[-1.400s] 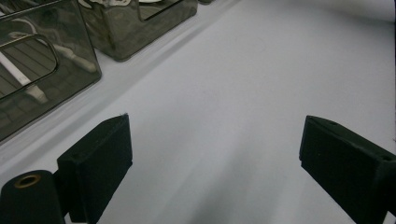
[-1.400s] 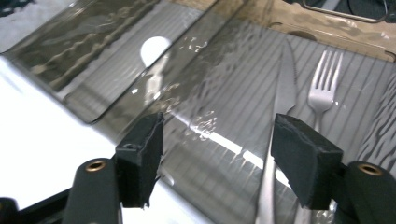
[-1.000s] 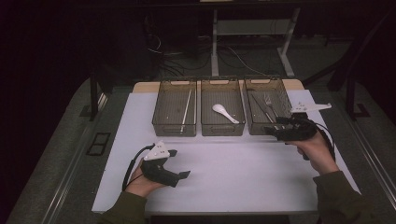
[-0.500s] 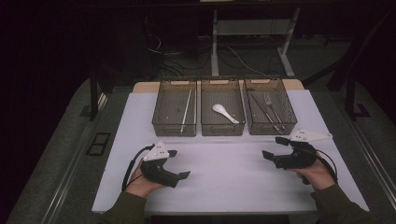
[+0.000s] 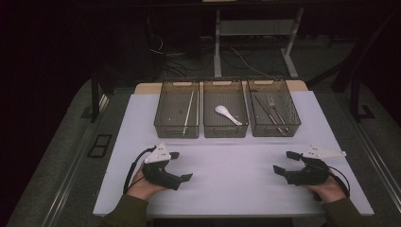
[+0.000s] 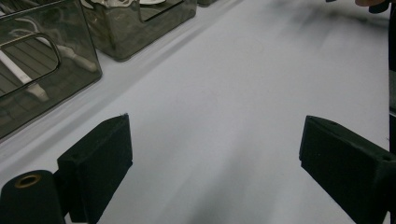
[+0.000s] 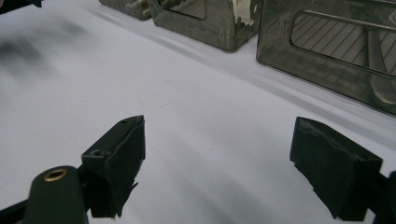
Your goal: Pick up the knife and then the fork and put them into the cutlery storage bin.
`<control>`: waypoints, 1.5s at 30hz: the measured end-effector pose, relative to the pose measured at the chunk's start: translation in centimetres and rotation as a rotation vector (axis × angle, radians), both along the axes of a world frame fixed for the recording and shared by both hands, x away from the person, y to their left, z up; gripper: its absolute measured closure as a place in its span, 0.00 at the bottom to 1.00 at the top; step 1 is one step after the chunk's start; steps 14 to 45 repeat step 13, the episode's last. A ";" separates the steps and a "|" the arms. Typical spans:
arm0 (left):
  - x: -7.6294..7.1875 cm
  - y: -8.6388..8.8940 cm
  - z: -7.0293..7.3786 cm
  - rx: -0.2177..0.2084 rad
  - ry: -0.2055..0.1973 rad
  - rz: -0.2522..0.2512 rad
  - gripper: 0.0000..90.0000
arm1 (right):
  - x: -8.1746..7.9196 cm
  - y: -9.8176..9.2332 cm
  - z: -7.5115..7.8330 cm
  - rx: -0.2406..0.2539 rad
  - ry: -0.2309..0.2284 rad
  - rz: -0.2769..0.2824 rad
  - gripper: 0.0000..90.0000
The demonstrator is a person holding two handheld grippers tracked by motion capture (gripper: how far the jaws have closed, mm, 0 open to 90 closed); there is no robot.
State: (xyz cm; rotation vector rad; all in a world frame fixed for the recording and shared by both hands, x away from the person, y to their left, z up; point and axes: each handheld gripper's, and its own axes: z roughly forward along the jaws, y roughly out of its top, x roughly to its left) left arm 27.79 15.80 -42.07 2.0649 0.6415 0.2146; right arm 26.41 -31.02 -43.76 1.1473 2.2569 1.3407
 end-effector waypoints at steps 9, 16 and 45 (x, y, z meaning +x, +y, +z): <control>0.1 0.1 0.0 -0.003 0.001 0.003 0.10 | -0.1 0.4 0.0 -0.009 -0.011 0.018 0.20; 0.1 0.1 0.0 -0.003 0.001 0.003 0.10 | -0.1 0.5 0.1 -0.005 -0.016 0.019 0.20; 0.1 0.1 0.0 -0.003 0.001 0.003 0.10 | -0.1 0.5 0.1 -0.005 -0.016 0.019 0.20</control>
